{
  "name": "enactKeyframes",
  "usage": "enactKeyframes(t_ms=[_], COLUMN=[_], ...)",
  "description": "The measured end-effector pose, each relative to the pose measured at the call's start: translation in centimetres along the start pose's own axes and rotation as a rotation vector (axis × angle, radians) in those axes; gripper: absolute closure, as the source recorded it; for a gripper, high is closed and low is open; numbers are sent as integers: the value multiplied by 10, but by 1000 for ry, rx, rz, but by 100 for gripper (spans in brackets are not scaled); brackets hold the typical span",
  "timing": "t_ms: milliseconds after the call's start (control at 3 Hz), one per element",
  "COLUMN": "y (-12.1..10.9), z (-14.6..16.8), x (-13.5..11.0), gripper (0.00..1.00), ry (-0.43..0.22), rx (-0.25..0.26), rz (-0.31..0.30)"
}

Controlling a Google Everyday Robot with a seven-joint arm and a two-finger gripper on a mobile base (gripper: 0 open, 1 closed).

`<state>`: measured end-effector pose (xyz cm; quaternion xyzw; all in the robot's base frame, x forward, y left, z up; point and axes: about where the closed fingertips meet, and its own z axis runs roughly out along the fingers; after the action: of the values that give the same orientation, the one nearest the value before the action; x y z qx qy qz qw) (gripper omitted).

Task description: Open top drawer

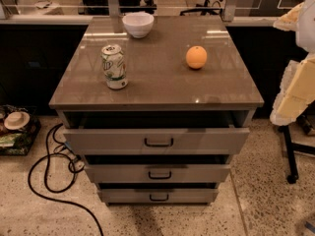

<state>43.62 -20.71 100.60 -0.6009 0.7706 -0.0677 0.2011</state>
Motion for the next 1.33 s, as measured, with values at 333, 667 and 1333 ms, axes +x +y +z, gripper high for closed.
enactKeyframes(t_ms=[333, 667, 1333], y=[0, 13, 60], z=[0, 15, 84], x=[0, -5, -42], gripper=[0, 0, 0], ry=[0, -6, -68], rx=[0, 13, 52], rz=[0, -8, -76])
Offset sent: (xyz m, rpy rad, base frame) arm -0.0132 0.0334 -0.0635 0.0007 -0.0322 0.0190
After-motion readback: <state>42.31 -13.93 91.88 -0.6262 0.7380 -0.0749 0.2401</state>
